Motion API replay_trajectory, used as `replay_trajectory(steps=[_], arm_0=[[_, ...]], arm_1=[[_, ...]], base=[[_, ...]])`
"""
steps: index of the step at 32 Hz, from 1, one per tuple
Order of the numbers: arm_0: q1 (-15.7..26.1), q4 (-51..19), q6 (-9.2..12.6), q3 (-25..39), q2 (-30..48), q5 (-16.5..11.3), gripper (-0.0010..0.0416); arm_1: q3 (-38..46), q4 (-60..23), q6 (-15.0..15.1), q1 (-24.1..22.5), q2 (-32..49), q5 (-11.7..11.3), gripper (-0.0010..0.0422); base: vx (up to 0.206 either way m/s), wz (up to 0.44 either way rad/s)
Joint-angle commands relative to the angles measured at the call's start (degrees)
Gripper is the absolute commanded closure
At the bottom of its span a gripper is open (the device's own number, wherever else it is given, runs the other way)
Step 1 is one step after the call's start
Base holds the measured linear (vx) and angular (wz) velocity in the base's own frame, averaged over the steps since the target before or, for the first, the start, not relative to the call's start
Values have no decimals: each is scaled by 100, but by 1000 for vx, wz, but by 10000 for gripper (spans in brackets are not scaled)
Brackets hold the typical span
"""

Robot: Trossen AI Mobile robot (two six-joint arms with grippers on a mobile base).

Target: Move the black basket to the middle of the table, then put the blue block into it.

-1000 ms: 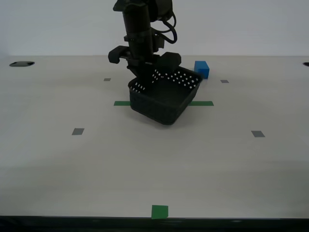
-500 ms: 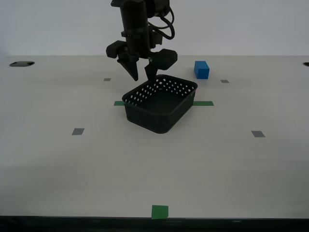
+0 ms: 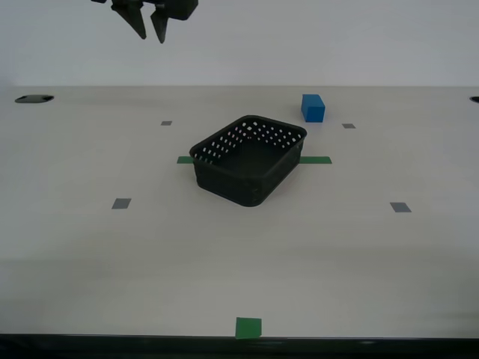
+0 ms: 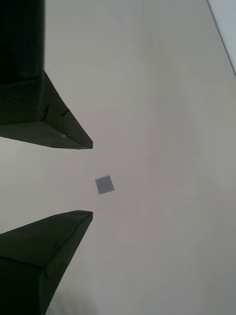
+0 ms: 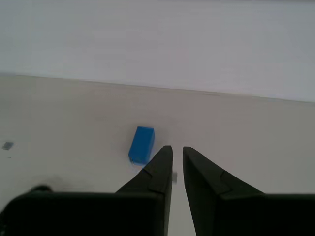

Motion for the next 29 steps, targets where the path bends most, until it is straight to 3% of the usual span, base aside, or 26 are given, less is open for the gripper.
replay_trajectory(steps=[1,2,8,12,19,29], arm_0=[[72,-236,-2,590,544,0,330],[74,-286,4,726,704,0,319],[330,-1631,4,2522,2452,-50,142],[494,-2225,9,3397,3342,-39,75],[702,-2398,26,4356,4577,-37,60],[772,-1740,35,4417,5320,-37,63]], arm_1=[[-15,-66,24,181,-24,31,239],[-15,-79,22,216,-24,28,237],[-17,-70,177,575,-24,17,226],[-20,-39,201,710,-24,20,225],[-31,-33,260,761,-24,24,224],[-157,28,256,765,-24,46,224]], base=[[0,0],[0,0],[0,0],[0,0],[0,0],[0,0]])
